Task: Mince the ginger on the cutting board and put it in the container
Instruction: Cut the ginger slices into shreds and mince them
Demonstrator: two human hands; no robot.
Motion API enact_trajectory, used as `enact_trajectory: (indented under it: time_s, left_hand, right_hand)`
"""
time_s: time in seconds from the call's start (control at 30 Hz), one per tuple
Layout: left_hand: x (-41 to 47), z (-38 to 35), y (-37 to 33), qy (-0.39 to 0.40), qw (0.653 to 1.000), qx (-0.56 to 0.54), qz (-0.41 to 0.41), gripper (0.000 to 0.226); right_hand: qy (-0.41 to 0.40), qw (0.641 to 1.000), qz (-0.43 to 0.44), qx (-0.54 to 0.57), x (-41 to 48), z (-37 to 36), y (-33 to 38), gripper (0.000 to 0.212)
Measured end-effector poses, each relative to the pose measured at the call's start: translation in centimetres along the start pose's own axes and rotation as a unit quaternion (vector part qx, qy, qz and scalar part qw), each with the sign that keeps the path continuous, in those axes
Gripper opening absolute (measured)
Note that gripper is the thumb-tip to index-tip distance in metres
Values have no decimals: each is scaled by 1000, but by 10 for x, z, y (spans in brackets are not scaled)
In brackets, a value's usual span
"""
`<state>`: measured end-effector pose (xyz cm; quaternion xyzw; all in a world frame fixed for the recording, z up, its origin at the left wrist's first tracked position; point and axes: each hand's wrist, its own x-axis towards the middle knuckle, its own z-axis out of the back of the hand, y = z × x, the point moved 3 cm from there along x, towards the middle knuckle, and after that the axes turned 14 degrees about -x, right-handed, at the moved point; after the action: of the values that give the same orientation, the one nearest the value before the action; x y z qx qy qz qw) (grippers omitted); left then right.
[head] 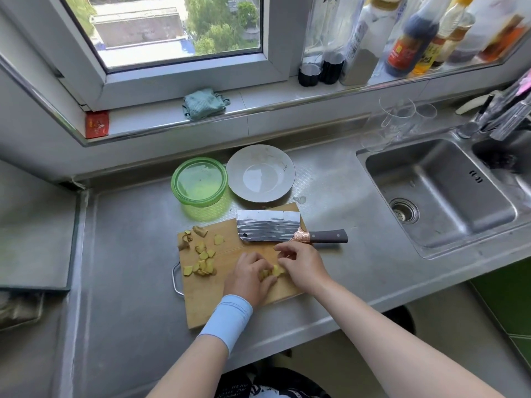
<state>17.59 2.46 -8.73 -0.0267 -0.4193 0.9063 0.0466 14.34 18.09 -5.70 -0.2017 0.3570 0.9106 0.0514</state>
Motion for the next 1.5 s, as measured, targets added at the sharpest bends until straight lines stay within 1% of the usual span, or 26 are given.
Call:
enact_trajectory:
  time_s: [0.07,0.23,0.4,0.47,0.57,0.63,0.7,0.8,0.9,1.0,1.1,1.17,1.23,1.3,1.37,1.43,1.5]
  left_hand:
    - [0,-1,-1,-3,1000,-2,6,17]
    - [1,-2,0,-5,1000,-2,25,17]
    - [-1,-3,-1,-16,999,-13,31,17]
    - [-1,-3,-1,-13,999,-15,35,16]
    - [0,-4,-2,-5,999,-20,42,16]
    - [1,-3,-2,1,999,-19,50,15]
    - [1,-3,-4,15,998,-16,59,15]
    - [3,-2,-7,31,997,-9,66,15]
    - [4,-1,-11,68,994,10,81,18]
    - [7,9,-11,96,992,6,78,23]
    - [6,37,-2,53,997,-9,52,25]
    - [5,64,16,-3,998,-6,65,19]
    - [2,93,40,-71,990,-4,126,19]
    - [-2,118,62,-107,976,-18,187,24]
    - [-8,133,80,-94,970,-20,222,25]
    - [-12,138,92,-55,974,-22,220,22]
    - [-16,139,97,-14,978,-38,206,22]
  right_hand:
    - [8,1000,19,-4,1,-6,0,35]
    - [-10,999,41,-2,1,-9,-5,43]
    - [20,997,71,-34,6,-7,-5,45]
    - [9,994,85,-65,8,-7,-5,41]
    - [-31,984,124,-124,11,-3,-8,23]
    - [-37,977,143,-155,9,-4,-12,10]
    - [-32,972,156,-174,6,-6,-15,3]
    - [-9,963,169,-211,5,-5,-10,6]
    - [23,944,162,-287,6,0,2,9]
    - [12,937,157,-311,8,5,24,9]
    - [3,938,174,-299,20,0,56,16]
    - [10,933,198,-301,29,-13,79,22]
    - [23,922,225,-314,37,-31,102,30]
    - [31,907,251,-338,44,-51,120,37]
    - [31,883,281,-375,50,-68,132,37]
    - [31,859,294,-417,53,-78,138,26]
    - [32,846,301,-439,55,-83,141,20]
